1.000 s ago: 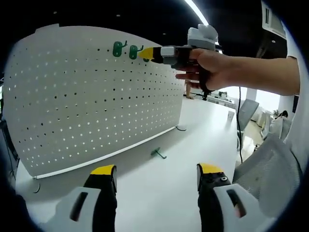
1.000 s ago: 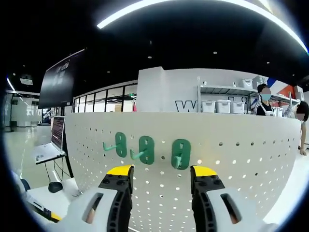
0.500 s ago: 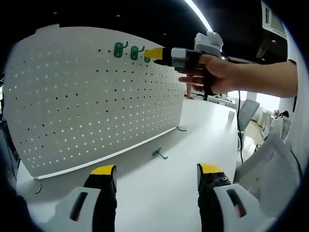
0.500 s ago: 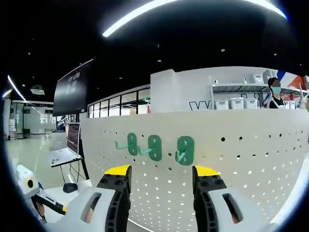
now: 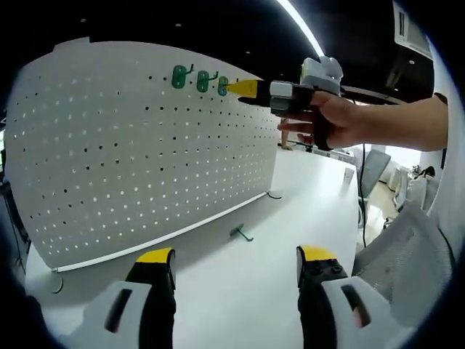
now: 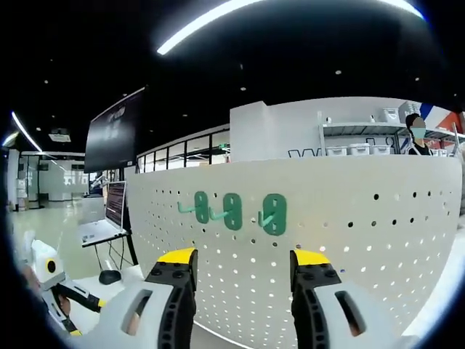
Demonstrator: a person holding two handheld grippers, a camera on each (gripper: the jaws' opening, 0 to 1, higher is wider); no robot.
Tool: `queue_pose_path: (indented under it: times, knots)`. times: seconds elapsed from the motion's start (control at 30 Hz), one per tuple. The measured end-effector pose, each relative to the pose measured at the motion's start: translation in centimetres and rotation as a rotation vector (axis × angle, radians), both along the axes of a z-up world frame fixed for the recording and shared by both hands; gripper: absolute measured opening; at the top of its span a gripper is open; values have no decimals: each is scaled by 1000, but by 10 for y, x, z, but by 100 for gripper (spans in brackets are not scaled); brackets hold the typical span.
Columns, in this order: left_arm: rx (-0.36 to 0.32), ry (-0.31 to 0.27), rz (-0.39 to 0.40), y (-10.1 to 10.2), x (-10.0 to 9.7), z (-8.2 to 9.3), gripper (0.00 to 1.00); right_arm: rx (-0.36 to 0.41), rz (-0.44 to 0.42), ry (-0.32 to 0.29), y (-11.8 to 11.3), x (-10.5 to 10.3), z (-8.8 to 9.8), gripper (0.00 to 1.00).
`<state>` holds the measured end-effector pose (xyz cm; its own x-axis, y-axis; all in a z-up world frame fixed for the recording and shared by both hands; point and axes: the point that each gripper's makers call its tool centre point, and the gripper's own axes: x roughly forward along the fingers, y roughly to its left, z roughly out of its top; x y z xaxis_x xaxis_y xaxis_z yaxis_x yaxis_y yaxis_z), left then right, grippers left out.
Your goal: Insert the hook assembly into the mounting plate slot until the hook locks in place.
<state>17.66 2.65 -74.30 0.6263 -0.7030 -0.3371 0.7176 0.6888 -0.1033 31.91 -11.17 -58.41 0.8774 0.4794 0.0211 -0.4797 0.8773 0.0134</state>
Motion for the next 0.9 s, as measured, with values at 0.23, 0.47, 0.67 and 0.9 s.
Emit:
queue_pose_path:
  times: [0.23, 0.47, 0.67, 0.9]
  knots:
    - [5, 3, -2, 1, -1, -3, 70, -23, 35, 12, -3, -19, -12, 50]
    - [6, 5, -4, 0, -2, -3, 70, -26, 64, 40, -5, -39, -29, 51]
    - [7, 9, -6, 1, -2, -4, 70, -29, 73, 77, -10, -57, -49, 51]
    - [11, 14, -7, 1, -2, -6, 70, -34, 81, 121, -17, -73, -73, 52]
